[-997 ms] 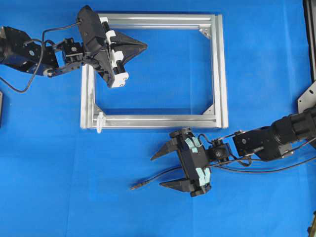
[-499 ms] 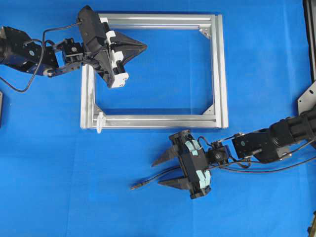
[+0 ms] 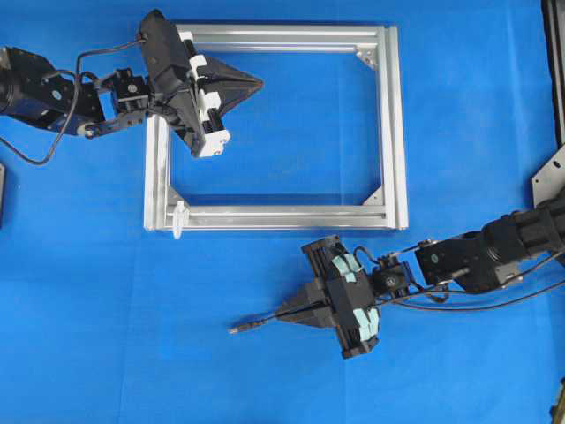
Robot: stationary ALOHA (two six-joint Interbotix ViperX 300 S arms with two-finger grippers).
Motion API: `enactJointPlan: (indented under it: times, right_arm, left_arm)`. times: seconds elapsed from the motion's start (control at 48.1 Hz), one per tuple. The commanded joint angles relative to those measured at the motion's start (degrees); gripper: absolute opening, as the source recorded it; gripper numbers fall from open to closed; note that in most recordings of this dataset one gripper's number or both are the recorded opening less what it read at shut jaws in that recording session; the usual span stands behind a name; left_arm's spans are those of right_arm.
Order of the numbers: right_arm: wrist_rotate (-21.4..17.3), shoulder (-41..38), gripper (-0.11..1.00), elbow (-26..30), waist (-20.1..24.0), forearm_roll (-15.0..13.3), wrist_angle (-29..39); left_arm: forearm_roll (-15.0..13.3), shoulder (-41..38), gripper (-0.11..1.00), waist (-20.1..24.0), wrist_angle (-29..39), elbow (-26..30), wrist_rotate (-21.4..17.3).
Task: Insert the wire through the string loop located on the left side.
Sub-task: 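Close the right gripper on the black cable near its plug end, then lift the held cable with the right gripper, plug pointing left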
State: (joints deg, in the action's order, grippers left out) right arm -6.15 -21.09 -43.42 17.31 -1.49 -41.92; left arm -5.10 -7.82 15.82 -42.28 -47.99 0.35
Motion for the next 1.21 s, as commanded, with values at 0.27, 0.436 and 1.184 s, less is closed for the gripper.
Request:
enactJointPlan:
  times: [0.27,0.436,1.184]
  right_arm:
    - [-0.18,2.64,0.00,0.62,0.26,-0.09,-0.26]
    - [-0.09,6.59,0.00,-0.09,0.26,-0.09,1.14]
    - [0.35,14.41,0.00,0.44,-0.53,0.00,10.28]
  left_arm:
    - [0.18,1.85,0.00,0.00,-0.09,0.18,0.09]
    - [0.18,2.20,0.00,-0.09,-0.18,0.00,0.09]
    - [0.09,2.81,0.00,-0.09,-0.09,-0.35,0.18]
